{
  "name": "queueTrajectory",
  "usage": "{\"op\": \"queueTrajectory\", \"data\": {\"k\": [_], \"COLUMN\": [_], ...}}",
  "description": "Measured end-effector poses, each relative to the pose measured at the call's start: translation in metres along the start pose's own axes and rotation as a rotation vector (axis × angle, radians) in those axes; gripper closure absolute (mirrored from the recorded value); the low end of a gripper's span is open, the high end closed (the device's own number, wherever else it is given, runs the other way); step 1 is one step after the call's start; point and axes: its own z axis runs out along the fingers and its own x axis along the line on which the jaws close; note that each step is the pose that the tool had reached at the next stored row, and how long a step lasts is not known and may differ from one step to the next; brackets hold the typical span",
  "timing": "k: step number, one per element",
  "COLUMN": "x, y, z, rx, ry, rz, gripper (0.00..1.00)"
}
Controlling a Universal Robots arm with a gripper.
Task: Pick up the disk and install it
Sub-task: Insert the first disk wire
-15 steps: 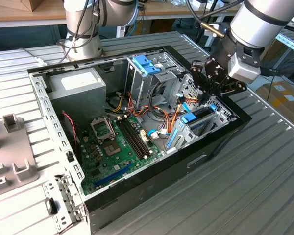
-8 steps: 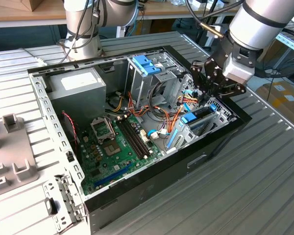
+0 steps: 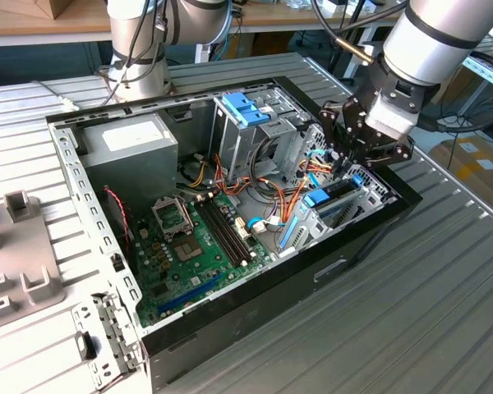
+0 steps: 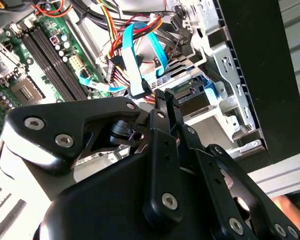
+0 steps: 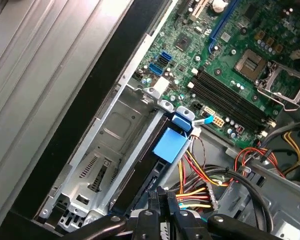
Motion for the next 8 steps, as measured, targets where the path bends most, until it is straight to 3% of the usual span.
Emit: {"op": "queueTrajectory", "data": {"k": [3,8], "x": [0.0001,0.0001], "y": [0.0001,0.0002], "z": [0.0012,0.0021], "rx": [0.0035,0.0067], "ry": [0.0048,0.0091], "rz": [0.062,0.116], "gripper": [0.83,0.83]}}
